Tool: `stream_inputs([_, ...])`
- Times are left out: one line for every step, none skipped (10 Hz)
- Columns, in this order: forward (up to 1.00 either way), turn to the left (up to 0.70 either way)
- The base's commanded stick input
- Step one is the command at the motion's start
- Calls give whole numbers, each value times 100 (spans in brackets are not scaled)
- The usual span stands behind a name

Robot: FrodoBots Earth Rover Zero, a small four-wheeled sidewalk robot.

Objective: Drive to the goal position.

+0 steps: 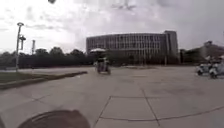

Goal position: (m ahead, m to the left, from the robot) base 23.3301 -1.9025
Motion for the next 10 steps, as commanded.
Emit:
stream_inputs([5,-1])
stream_inputs([5,0])
stream_inputs([5,0])
stream_inputs([5,0])
stream_inputs([5,0])
stream_inputs([5,0])
stream_inputs([5,0])
stream_inputs([5,0])
stream_inputs([5,0])
stream_inputs([5,0])
